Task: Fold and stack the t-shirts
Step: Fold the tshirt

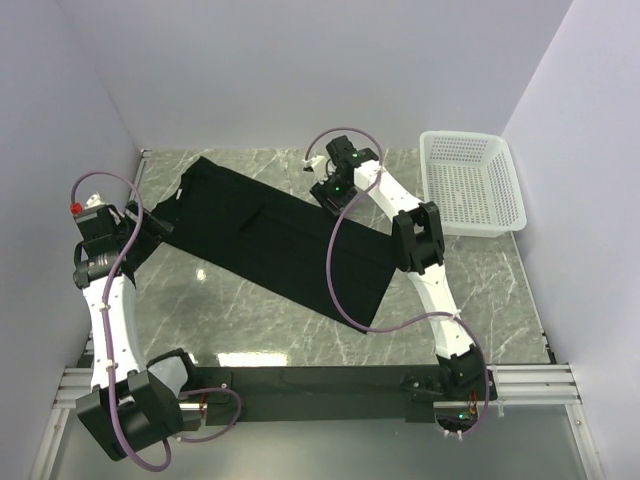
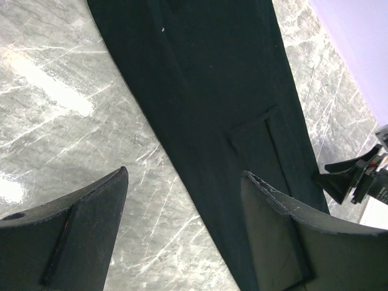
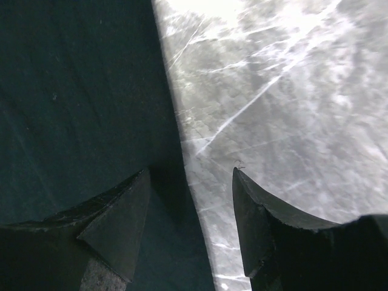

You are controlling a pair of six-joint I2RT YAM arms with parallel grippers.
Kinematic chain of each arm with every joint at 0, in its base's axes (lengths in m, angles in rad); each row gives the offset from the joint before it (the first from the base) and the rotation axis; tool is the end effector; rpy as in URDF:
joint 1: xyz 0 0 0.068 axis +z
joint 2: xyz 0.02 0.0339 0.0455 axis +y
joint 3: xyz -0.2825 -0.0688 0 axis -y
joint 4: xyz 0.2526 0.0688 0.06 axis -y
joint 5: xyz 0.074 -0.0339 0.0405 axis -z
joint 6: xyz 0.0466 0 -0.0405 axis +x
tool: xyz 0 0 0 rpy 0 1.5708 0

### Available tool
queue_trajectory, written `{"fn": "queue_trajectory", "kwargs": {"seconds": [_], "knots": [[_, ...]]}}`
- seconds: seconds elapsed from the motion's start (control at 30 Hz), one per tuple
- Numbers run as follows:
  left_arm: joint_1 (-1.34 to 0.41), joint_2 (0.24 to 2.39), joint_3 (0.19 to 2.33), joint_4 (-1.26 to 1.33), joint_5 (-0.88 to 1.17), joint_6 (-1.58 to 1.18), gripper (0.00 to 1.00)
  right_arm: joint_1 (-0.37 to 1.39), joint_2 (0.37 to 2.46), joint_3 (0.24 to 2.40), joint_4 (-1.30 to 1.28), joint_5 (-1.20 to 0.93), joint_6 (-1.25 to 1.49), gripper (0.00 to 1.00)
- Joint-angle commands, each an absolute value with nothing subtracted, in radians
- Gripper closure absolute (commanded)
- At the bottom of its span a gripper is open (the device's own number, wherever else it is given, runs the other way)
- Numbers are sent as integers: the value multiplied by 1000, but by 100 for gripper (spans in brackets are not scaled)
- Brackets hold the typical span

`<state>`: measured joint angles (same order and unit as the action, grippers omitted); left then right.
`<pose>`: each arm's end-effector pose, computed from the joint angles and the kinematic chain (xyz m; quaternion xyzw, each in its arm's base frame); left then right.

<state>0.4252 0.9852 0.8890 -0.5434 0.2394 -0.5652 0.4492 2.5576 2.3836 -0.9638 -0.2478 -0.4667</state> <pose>0.2020 0.0793 0.3132 -0.3744 0.8061 -0.1376 0.4372 0.5039 0.2556 0.1764 -0.4523 0.8576 0.1188 0.2142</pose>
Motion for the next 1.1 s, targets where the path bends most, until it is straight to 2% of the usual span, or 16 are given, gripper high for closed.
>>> {"fn": "queue_trajectory", "kwargs": {"seconds": [0.0, 0.27, 0.37, 0.4, 0.47, 0.67, 0.93, 1.07], "knots": [[430, 965, 894, -529, 256, -572, 20, 460, 2574, 2430, -1008, -271, -494, 37], [430, 959, 897, -538, 250, -569, 20, 466, 2585, 2425, -1063, -304, -515, 43], [431, 957, 896, -540, 252, -568, 20, 465, 2579, 2410, -1075, -331, -515, 49], [431, 956, 897, -540, 252, -568, 20, 465, 2574, 2393, -1075, -334, -512, 58], [431, 951, 894, -540, 252, -569, 20, 462, 2565, 2379, -1060, -331, -505, 70], [431, 946, 899, -549, 250, -566, 20, 437, 2560, 2378, -1025, -314, -454, 74], [431, 945, 885, -537, 261, -575, 20, 410, 2520, 2312, -974, -318, -390, 97], [431, 948, 870, -525, 268, -581, 20, 371, 2507, 2296, -939, -324, -339, 100]]}}
